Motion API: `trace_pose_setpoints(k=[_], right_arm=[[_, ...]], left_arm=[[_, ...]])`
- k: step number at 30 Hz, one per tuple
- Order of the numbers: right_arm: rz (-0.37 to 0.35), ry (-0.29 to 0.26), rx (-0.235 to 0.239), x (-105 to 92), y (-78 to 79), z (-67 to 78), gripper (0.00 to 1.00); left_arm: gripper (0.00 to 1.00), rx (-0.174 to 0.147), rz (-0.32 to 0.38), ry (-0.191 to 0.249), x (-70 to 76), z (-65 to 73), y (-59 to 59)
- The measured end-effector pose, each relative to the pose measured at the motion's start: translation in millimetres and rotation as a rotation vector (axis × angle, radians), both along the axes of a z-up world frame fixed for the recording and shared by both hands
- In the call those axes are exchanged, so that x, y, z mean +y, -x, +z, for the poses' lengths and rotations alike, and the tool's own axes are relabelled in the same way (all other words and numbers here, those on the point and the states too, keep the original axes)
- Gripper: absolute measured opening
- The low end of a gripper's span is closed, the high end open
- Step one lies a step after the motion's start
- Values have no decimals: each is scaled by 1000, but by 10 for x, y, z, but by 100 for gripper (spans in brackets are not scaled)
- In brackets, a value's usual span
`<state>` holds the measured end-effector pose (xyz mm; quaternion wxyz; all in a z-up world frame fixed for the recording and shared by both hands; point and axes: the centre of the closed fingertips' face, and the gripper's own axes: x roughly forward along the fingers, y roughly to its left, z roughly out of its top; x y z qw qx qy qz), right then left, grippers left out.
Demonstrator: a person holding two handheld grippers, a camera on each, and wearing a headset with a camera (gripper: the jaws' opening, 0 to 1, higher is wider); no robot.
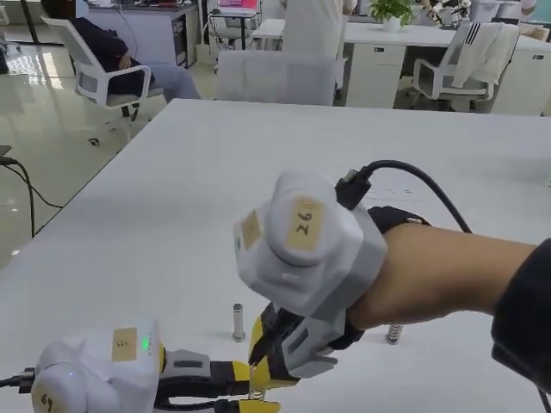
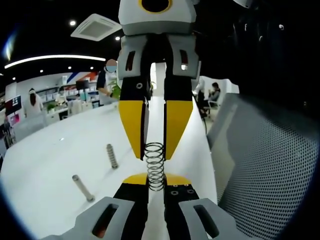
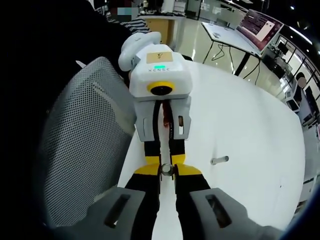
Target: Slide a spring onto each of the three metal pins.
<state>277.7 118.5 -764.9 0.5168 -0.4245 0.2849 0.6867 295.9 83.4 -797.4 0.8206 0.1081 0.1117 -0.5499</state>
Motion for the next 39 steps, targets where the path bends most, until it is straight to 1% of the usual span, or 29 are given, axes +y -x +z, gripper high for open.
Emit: trace_pose_setpoints(k=[7, 10, 17, 25, 27, 30, 35, 38, 39], right_arm=[[-1, 13, 6, -5, 6, -25, 11], [2, 28, 13, -14, 21, -52, 12], [3, 48, 13, -25, 5, -107, 11], [6, 70, 18, -43, -4, -162, 9], [4, 72, 21, -46, -4, -156, 9], [4, 66, 21, -43, -12, -146, 8], [3, 68, 11, -38, -27, -157, 8], [-1, 68, 11, -35, -39, -157, 8], [-3, 66, 9, -31, -45, -157, 8]], left_arm=[[3, 4, -3, 6, -13, 3, 14], [3, 4, -3, 6, -24, 0, 12], [3, 2, 2, 15, -12, 12, 0], [3, -7, 2, 30, -24, 70, -9], [3, -14, -2, 16, -30, 70, -8], [3, -6, 5, 30, -21, 81, -20], [3, 0, 12, 33, -18, 69, -30], [3, 20, 23, 46, -9, 66, -45], [3, 16, 26, 43, -8, 66, -51]])
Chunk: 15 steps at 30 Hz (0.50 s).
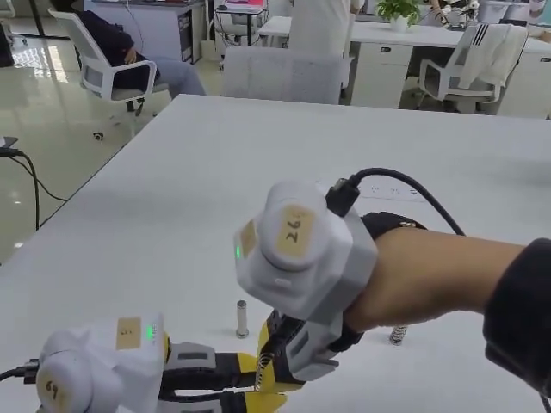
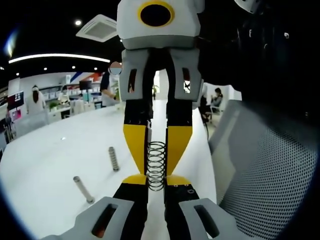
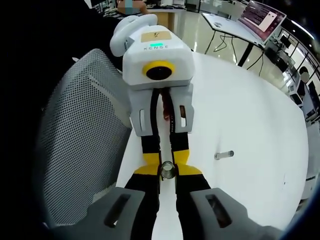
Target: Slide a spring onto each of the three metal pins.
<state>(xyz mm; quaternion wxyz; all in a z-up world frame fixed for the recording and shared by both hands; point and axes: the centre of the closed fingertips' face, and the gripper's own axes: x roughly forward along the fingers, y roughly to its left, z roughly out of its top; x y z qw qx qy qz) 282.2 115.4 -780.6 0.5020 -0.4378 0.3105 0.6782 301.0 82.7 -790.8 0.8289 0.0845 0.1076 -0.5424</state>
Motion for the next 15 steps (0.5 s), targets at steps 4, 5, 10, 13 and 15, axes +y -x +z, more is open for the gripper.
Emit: trace_pose_setpoints(k=[4, 5, 10, 13, 15], right_arm=[[-5, 1, -8, 4, -26, -8, 8], [-5, -1, -9, 5, -31, -5, 8], [-11, -4, -9, 4, -45, 5, 8], [-14, 3, -14, -19, -63, -6, 8], [-19, 3, -12, -26, -70, -4, 8]], left_arm=[[8, 19, 6, 1, 3, -17, 3], [10, 22, 7, 0, 2, -24, 8], [17, 44, 22, 5, 24, -57, 17], [22, 58, 37, 12, 50, -73, 15], [27, 67, 49, 14, 76, -88, 13]])
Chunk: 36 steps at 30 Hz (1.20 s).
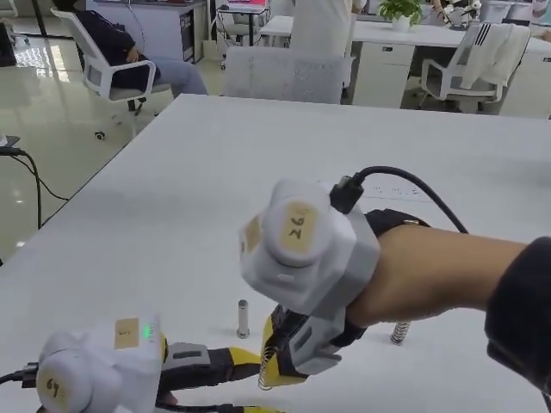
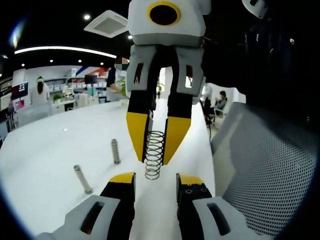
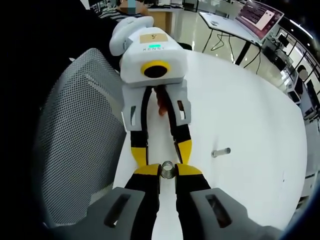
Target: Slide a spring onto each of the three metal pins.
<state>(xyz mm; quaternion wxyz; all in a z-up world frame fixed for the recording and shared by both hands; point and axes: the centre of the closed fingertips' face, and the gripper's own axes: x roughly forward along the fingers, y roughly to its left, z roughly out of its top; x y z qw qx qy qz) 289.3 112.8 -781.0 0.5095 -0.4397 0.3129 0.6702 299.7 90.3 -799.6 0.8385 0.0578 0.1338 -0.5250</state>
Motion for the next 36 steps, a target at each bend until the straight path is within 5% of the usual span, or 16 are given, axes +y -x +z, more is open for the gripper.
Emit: trace_pose_setpoints(k=[20, 36], right_arm=[[-38, 14, -4, -91, -85, 0, 8], [-56, 8, -7, -107, -159, 45, 8]], left_arm=[[52, 65, 111, 26, 232, -98, 12], [58, 66, 176, 31, 421, -127, -21]])
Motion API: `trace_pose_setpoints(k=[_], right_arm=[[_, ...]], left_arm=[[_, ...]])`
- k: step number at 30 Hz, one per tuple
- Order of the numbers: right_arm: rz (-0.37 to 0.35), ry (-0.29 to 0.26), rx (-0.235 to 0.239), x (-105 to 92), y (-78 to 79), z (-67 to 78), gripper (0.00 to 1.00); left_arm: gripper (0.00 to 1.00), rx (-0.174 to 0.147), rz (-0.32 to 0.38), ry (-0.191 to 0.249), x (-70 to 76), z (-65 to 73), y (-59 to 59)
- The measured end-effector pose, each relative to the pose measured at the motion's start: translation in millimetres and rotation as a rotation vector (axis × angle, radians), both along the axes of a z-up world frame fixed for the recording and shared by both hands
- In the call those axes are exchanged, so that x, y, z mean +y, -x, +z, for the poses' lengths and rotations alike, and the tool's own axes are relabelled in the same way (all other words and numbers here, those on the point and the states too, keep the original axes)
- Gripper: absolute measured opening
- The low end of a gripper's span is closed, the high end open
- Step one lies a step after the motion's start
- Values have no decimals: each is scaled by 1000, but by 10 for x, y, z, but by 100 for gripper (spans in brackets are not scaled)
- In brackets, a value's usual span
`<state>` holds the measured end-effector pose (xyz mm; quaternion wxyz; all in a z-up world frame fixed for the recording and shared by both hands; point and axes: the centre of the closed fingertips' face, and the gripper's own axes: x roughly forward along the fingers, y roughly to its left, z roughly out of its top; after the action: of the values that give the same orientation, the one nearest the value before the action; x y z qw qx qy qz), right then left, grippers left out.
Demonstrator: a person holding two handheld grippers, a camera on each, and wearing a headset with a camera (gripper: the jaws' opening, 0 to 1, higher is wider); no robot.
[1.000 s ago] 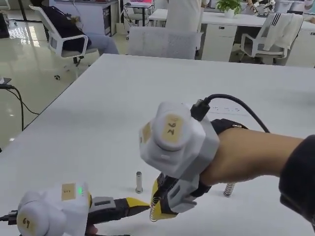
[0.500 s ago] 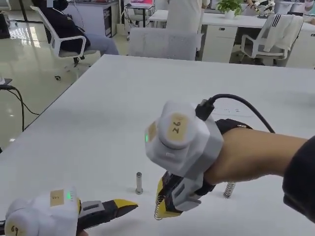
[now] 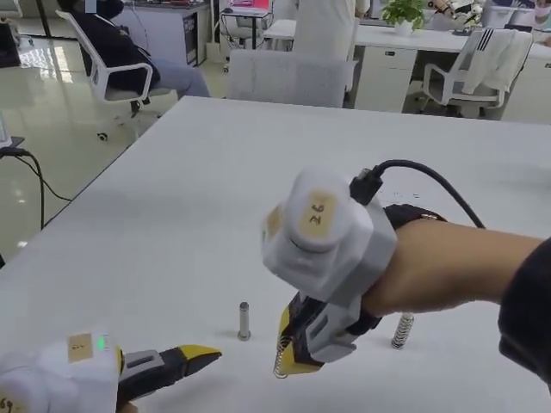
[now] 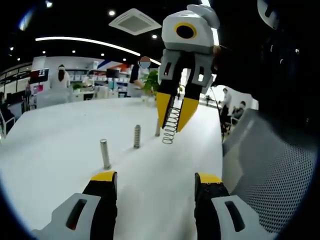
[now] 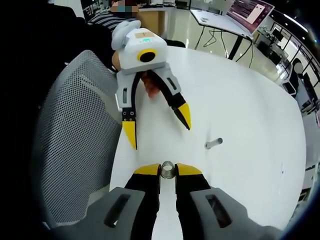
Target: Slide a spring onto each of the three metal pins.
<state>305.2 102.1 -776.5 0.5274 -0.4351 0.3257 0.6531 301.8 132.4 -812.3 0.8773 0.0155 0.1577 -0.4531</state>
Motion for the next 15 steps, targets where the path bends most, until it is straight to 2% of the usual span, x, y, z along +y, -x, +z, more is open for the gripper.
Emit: trace_pose_setpoints(k=[8, 15], right_arm=[[-17, -7, -6, 6, -101, 33, 8], [-17, -8, -11, 36, -180, 65, 8]], left_arm=[[59, 2, 30, -1, 90, -19, -27], [59, 3, 36, 1, 97, -21, -30]])
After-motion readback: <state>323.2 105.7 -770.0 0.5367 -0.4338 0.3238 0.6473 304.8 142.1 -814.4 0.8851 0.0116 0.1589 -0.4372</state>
